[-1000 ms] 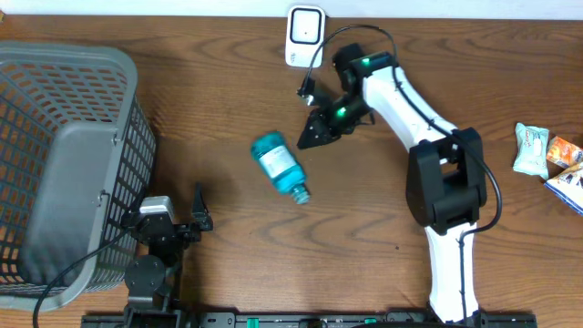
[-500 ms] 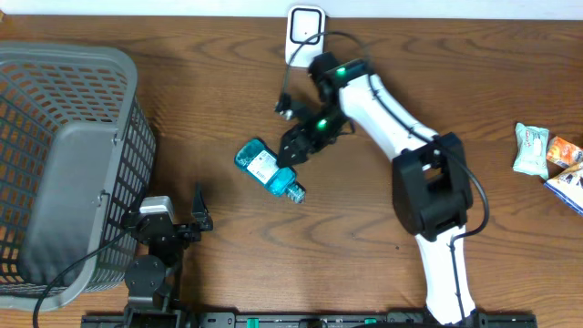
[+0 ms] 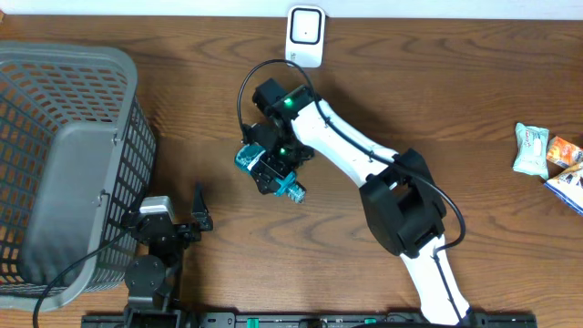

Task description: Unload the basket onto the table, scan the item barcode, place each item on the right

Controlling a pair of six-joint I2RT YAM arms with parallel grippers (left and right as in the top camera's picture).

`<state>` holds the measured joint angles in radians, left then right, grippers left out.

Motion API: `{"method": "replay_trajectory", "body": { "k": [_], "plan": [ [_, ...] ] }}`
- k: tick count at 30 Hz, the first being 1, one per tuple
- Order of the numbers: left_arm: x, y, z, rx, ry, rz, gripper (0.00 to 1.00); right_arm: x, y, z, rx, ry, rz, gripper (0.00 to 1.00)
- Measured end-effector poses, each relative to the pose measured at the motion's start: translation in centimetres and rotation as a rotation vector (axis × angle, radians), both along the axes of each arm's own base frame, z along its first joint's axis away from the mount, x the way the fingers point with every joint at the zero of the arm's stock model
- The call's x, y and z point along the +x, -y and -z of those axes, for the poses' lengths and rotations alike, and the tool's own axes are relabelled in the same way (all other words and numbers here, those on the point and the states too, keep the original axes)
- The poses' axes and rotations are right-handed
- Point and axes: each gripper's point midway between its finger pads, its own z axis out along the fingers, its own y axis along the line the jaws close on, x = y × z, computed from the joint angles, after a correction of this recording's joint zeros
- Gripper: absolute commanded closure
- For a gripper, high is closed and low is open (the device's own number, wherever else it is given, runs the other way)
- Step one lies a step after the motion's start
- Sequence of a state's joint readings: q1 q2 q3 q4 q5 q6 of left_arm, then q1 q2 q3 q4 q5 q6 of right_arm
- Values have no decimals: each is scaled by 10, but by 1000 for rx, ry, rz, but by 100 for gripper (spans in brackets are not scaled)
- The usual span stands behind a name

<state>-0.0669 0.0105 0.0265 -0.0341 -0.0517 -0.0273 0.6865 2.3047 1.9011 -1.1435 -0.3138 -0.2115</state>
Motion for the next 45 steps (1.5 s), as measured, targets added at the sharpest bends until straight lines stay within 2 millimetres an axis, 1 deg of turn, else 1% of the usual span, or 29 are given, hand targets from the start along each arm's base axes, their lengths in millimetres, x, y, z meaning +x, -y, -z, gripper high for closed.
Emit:
{"method": "replay_trajectory", "body": {
  "k": [2, 5, 6, 8, 11, 12, 14, 16, 19, 21, 23, 24, 29, 32, 37, 45],
  "plan": [
    [0, 0, 0, 0, 0, 0, 0, 2, 2, 6, -11, 11, 5, 1],
    [0, 0, 0, 0, 0, 0, 0, 0, 9, 20, -32, 9, 14, 7],
    [0, 0, 0, 0, 0, 0, 0, 1, 9, 19, -22, 13, 21, 10],
    [0, 0, 0, 0, 0, 0, 0, 0, 11, 20, -14, 15, 19, 20],
    [0, 0, 0, 0, 0, 0, 0, -6, 15, 21, 12, -14, 1, 49],
    [0, 0, 0, 0, 0, 0, 0, -9, 17, 21, 27, -34, 0, 54],
    [0, 0, 0, 0, 0, 0, 0, -14, 20, 22, 44, -66, 1, 66],
    [0, 0, 0, 0, 0, 0, 0, -19, 21, 25, 58, -94, -8, 73],
    [0, 0, 0, 0, 0, 0, 0, -20, 19, 26, 73, -97, -9, 76],
    [0, 0, 0, 0, 0, 0, 0, -20, 17, 26, 80, -99, -12, 84],
    [0, 0, 0, 0, 0, 0, 0, -20, 16, 25, 90, -97, -17, 96],
    [0, 0, 0, 0, 0, 0, 0, -19, 15, 25, 92, -96, -17, 99],
    [0, 0, 0, 0, 0, 0, 0, -14, 13, 26, 98, -77, -5, 99],
    [0, 0, 0, 0, 0, 0, 0, -5, 14, 27, 64, -44, 67, 99],
    [0, 0, 0, 0, 0, 0, 0, 19, 31, 29, -67, 52, 220, 99],
    [0, 0, 0, 0, 0, 0, 0, 36, 49, 26, -170, 135, 371, 99]
  ]
}}
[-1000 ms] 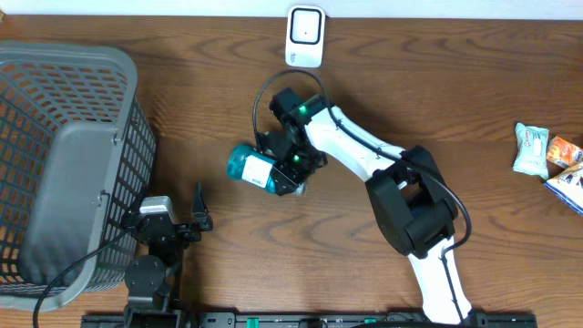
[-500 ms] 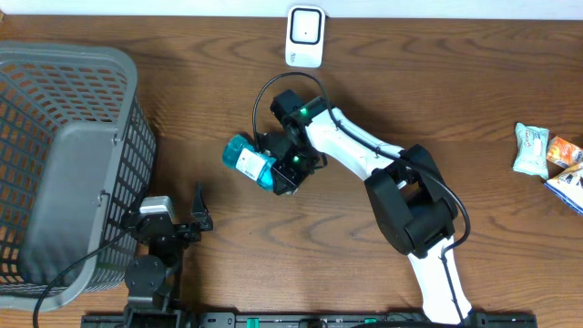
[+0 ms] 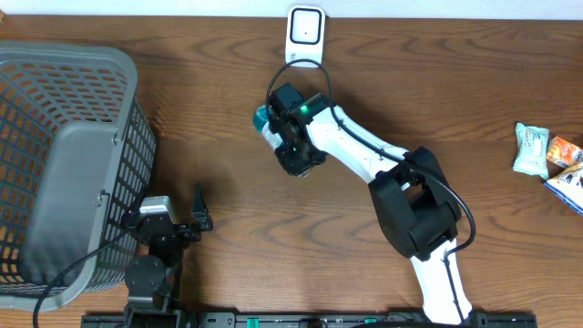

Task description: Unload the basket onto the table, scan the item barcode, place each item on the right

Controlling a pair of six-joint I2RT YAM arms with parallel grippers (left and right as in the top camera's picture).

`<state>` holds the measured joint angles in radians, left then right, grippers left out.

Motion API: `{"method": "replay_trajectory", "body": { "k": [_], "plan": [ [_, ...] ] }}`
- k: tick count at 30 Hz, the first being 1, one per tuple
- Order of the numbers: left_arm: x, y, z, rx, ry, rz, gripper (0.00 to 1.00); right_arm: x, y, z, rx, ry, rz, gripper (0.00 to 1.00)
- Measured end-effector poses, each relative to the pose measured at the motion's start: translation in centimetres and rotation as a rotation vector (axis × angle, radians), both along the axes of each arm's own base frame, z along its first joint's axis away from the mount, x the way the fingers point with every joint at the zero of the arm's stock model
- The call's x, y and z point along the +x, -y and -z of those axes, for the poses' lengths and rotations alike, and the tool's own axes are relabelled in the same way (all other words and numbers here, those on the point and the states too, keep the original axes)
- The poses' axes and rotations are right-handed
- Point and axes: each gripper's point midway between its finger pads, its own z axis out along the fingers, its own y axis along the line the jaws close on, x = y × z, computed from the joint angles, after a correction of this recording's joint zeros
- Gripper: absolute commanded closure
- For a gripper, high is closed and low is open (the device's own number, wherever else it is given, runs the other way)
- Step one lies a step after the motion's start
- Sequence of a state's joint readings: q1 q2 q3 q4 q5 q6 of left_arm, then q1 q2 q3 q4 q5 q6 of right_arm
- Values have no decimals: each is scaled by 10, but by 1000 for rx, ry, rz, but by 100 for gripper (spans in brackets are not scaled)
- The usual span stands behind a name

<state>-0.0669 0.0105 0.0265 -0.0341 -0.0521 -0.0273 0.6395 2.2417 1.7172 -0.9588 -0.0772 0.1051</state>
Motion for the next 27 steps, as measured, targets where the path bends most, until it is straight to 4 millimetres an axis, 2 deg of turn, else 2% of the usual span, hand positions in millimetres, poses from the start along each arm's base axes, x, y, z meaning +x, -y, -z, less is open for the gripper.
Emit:
{"method": "replay_trajectory", "body": {
  "k": [4, 10, 14, 22, 27],
  "plan": [
    [0, 0, 0, 0, 0, 0, 0, 5, 5, -2, -24, 29, 46, 99],
    [0, 0, 0, 0, 0, 0, 0, -1, 2, -6, 10, 8, 40, 99],
    [0, 0, 0, 0, 0, 0, 0, -12, -10, -15, 121, -56, -37, 99],
    [0, 0, 0, 0, 0, 0, 0, -52, -41, -52, 491, -237, -300, 99],
    [0, 0, 0, 0, 0, 0, 0, -54, -46, -60, 567, -241, -350, 99]
  ]
}}
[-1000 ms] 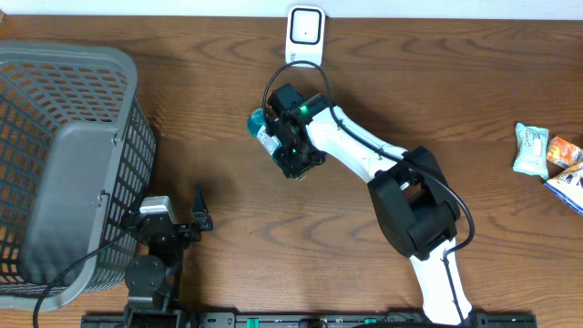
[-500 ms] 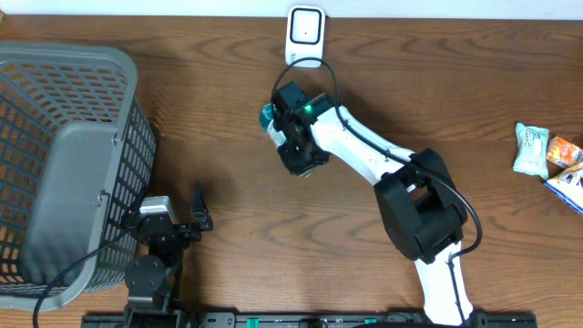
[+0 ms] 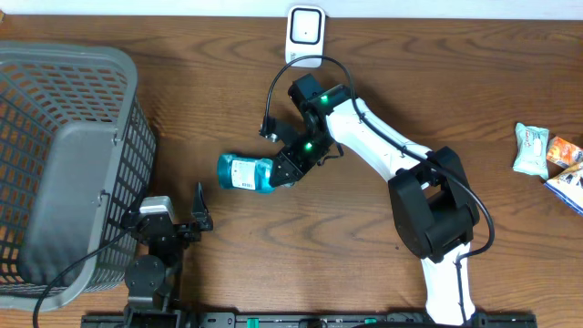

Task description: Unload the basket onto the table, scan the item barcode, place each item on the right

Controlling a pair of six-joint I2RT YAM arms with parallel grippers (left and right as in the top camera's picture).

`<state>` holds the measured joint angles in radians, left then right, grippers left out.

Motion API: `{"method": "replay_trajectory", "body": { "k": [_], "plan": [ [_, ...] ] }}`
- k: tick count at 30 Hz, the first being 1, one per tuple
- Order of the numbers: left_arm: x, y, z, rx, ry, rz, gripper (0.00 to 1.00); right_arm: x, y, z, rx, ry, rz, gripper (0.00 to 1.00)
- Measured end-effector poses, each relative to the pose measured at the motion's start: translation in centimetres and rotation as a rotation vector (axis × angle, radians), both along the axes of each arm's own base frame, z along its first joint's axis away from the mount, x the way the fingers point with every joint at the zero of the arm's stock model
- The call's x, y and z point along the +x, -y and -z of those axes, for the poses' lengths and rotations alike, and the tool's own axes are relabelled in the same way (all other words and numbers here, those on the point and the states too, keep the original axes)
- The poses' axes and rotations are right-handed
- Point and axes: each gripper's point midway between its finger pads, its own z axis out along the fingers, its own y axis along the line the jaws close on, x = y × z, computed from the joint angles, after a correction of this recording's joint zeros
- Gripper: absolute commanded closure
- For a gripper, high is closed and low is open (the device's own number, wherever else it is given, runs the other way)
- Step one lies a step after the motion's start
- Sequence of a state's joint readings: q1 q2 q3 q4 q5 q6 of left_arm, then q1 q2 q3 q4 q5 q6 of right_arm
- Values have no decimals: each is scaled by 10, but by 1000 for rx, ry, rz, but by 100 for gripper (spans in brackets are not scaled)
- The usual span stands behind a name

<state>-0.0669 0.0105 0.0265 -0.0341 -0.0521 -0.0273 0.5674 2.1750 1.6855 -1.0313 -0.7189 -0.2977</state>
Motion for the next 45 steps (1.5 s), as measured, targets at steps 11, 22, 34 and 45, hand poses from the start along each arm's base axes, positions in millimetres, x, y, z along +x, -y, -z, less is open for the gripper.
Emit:
{"method": "replay_trajectory", "body": {
  "k": [11, 22, 34, 45],
  "plan": [
    [0, 0, 0, 0, 0, 0, 0, 33, 19, 28, -320, 380, 56, 99],
    [0, 0, 0, 0, 0, 0, 0, 22, 39, 64, -599, 483, 145, 48],
    [0, 0, 0, 0, 0, 0, 1, 12, -13, -23, -271, 540, -180, 1],
    [0, 0, 0, 0, 0, 0, 0, 35, -40, -9, -55, 675, -402, 1]
  ]
}}
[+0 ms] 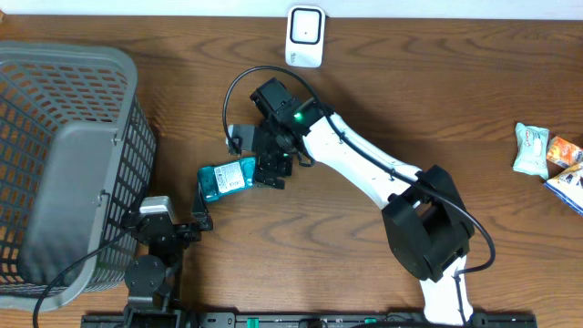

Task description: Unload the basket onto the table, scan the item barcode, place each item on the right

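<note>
The teal item with a pale label [228,179] lies flat over the table, left of centre. My right gripper [259,173] is shut on its right end, the white arm reaching in from the lower right. The white barcode scanner [305,36] stands at the table's far edge, well behind the item. My left gripper [201,209] rests by its base at the lower left, open and holding nothing, just below the item's left end.
A large grey mesh basket [127,109] fills the left side. Several snack packets [531,150] lie at the right edge. The right arm's black cable [239,87] loops above the wrist.
The right gripper has moved a little left and down with the teal item, which now ends just above the left gripper. The right wrist has shifted left, farther from the scanner. Left arm unchanged.
The right gripper first held the teal item mid-table below the scanner. It then held it closer to the scanner at the far edge. After that the item was stretched out to the left, away from the scanner, and now sits farther left still.
</note>
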Controlling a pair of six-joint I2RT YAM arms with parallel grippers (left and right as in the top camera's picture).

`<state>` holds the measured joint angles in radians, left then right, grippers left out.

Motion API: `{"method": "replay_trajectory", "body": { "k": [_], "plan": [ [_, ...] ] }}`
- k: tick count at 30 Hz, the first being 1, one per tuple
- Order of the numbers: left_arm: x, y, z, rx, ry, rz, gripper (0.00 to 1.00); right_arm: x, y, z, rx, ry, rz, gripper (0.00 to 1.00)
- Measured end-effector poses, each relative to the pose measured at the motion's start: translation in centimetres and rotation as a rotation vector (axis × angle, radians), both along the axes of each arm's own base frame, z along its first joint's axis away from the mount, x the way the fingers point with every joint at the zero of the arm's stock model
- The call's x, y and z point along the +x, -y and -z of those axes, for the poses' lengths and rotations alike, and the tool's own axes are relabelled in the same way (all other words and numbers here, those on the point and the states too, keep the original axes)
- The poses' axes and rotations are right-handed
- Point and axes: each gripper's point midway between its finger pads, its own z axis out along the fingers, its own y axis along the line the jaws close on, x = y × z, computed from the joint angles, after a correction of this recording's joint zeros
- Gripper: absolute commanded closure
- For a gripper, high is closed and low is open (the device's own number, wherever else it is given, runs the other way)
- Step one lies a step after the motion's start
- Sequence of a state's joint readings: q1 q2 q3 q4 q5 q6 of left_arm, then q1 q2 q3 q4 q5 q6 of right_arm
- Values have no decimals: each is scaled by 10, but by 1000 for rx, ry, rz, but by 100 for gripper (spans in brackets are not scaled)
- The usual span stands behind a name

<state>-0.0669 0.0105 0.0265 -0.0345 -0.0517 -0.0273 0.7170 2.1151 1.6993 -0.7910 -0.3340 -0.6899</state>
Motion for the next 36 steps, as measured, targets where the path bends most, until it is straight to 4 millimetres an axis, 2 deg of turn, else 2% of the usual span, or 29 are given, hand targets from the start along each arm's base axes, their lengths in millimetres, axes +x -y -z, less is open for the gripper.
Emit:
{"method": "replay_trajectory", "body": {
  "k": [5, 7, 10, 11, 13, 17, 20, 25, 28, 29, 31, 33, 36],
  "plan": [
    [0, 0, 0, 0, 1, 0, 0, 18, -16, -8, 68, 100, -35, 1],
    [0, 0, 0, 0, 0, 0, 0, 22, -20, -6, 79, 114, -42, 1],
    [0, 0, 0, 0, 0, 0, 0, 27, -24, 8, 82, 119, -47, 1],
    [0, 0, 0, 0, 0, 0, 0, 27, -25, 19, 73, 109, -48, 1],
    [0, 0, 0, 0, 0, 0, 0, 24, -28, 34, 72, 81, -57, 1],
    [0, 0, 0, 0, 0, 0, 0, 10, -36, 45, 79, 37, -89, 1],
    [0, 0, 0, 0, 0, 0, 0, 3, -31, 56, 51, -4, -91, 1],
    [0, 0, 0, 0, 1, 0, 0, -7, -20, 67, -4, -53, -91, 21],
    [0, 0, 0, 0, 0, 0, 0, -6, -15, 70, -32, -50, -87, 27],
    [0, 0, 0, 0, 0, 0, 0, -5, -12, 71, -50, -45, -81, 32],
    [0, 0, 0, 0, 0, 0, 0, -5, -8, 71, -70, -40, -79, 37],
    [0, 0, 0, 0, 0, 0, 0, -3, 0, 72, -119, -33, -70, 42],
    [0, 0, 0, 0, 1, 0, 0, -1, 21, 74, -224, -16, -48, 41]
  ]
}}
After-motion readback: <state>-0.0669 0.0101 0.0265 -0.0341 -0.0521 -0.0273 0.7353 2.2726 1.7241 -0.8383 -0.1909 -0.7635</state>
